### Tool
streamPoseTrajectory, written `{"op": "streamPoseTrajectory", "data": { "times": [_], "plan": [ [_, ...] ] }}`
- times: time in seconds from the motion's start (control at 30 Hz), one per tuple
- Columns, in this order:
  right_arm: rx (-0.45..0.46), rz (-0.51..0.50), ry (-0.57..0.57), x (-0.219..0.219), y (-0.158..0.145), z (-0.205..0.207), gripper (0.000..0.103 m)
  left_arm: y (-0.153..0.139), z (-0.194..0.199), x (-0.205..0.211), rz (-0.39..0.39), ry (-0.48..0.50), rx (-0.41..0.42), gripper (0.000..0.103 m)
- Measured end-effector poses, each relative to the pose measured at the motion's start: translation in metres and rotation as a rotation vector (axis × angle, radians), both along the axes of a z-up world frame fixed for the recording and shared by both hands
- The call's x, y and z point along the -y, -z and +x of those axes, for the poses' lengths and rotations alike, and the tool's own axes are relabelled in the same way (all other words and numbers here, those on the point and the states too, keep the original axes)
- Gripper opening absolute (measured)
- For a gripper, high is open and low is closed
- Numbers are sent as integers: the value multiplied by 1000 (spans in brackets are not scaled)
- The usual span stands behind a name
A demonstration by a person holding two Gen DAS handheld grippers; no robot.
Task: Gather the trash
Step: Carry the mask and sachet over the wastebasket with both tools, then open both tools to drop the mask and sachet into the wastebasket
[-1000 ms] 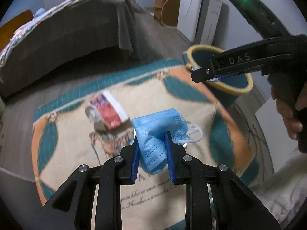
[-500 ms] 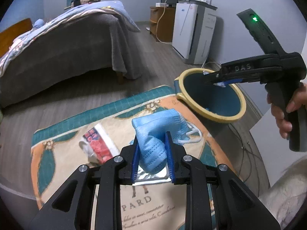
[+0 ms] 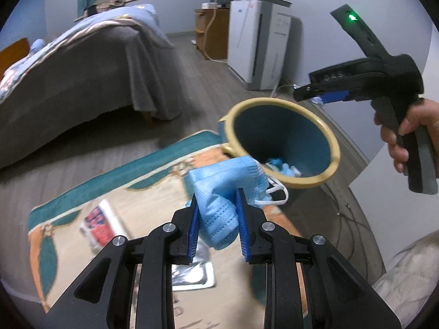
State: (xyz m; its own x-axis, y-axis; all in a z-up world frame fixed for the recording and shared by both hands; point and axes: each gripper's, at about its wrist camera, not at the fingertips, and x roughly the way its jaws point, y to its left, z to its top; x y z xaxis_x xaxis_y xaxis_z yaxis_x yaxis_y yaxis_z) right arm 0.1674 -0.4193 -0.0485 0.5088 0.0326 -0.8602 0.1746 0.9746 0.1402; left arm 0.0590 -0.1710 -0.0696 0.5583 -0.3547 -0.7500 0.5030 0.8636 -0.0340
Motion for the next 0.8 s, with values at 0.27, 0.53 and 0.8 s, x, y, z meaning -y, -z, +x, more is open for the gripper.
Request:
{"op": "streamPoseTrajectory", "data": {
  "times": [0.27, 0.53, 0.8],
  "plan": [
    [-9, -16, 48, 25, 9, 3, 59, 3, 16, 49, 8, 78, -1, 26],
    [-26, 43, 93, 50, 23, 9, 59, 2, 42, 89, 15, 139, 0, 26],
    [-47, 98, 119, 62, 39, 15, 59, 15, 73, 118, 51, 151, -35, 26]
  ]
}}
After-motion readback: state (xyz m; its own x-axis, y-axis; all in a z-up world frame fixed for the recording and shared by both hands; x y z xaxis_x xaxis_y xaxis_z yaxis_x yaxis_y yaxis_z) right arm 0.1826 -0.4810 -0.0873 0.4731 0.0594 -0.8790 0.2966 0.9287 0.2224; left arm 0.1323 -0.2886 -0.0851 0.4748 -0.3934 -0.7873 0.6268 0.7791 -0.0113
